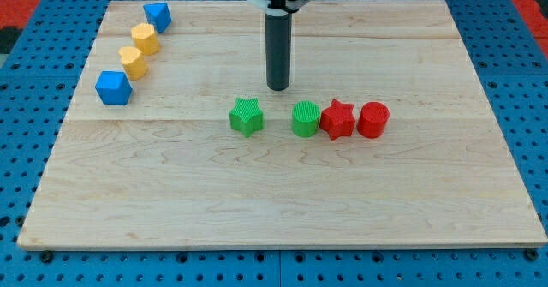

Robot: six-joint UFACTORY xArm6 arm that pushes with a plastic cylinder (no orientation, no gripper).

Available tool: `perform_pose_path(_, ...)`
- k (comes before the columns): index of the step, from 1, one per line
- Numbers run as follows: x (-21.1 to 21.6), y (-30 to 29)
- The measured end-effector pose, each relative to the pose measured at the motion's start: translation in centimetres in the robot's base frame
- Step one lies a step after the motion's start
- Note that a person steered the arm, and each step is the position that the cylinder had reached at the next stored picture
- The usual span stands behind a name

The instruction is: Push the red star towards the bottom right side

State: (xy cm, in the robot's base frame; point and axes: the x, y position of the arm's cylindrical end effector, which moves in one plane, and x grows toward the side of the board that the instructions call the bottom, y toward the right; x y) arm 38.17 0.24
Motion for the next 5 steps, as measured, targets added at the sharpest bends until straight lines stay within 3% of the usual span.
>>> perform_pose_path(5, 3.9, 0.4)
